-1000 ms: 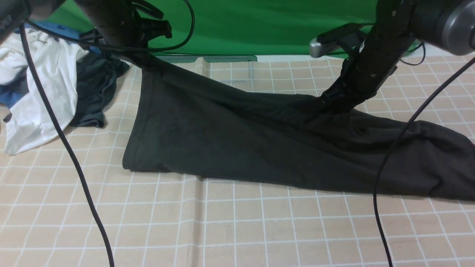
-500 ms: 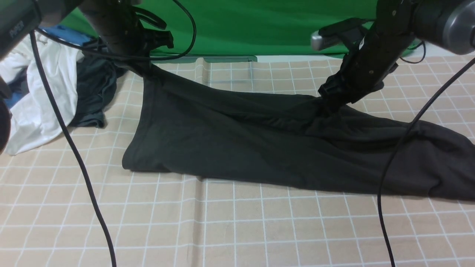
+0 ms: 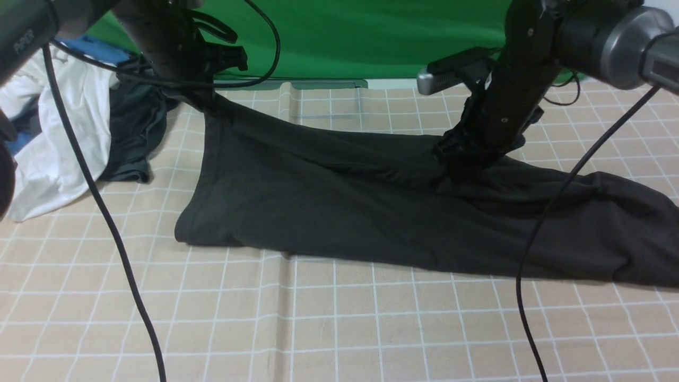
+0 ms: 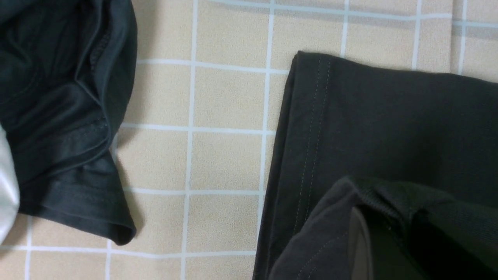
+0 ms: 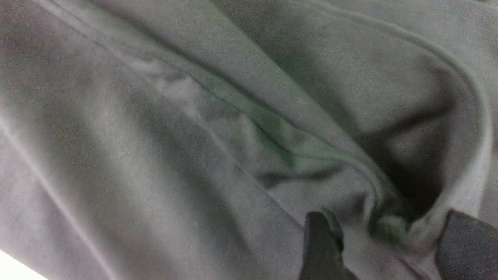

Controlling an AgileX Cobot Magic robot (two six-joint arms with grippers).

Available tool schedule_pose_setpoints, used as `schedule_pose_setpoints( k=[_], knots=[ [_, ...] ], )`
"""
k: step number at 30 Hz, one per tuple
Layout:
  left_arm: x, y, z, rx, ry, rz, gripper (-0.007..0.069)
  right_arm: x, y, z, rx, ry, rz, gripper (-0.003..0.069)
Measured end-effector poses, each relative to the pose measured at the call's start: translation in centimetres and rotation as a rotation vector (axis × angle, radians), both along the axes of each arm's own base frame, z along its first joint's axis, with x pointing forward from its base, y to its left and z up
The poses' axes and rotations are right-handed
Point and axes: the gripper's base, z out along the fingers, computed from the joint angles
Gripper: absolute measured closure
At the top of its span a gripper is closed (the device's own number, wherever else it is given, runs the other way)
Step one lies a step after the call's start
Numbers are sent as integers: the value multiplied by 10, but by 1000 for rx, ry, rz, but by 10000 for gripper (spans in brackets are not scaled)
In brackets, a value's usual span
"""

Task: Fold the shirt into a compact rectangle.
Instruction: 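Fold the black garment in half by bringing its near edge over to the far edge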

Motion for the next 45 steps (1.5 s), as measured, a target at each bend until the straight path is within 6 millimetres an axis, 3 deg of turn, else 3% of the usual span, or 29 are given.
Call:
schedule_pose_setpoints(
  k=[4, 7, 9, 11, 12, 18, 25, 28, 32, 39, 45],
  knots=[
    [0, 0, 0, 0, 0, 0, 589, 6, 1, -18, -11, 10, -2, 244],
    [0, 0, 0, 0, 0, 0, 589, 9, 1, -22, -17, -11, 1, 321],
    [0, 0, 0, -1, 0, 0, 589, 11, 1, -22, -21, -34, 4, 411],
    [0, 0, 0, -1, 0, 0, 589, 12, 0, -21, -28, -44, 22, 552],
    [0, 0, 0, -1, 0, 0, 589, 11, 0, -21, -30, -43, 27, 573],
    [-1, 0, 2, -2, 9, -1, 589, 9, -1, -14, -46, -46, 60, 576],
    [3, 4, 17, -31, -30, 49, 589, 13, -17, 31, -25, -195, 39, 576],
    [6, 5, 16, -41, -48, 71, 589, 22, -28, 39, -7, -264, 4, 576],
    [13, 5, 9, -52, -76, 87, 589, 29, -32, 34, 0, -294, -11, 576],
    [32, 4, -29, -48, -82, 97, 587, 45, -28, 4, 6, -335, -4, 576],
    [38, 5, -37, -39, -114, 99, 548, 54, -26, -5, 23, -400, -5, 575]
  ],
)
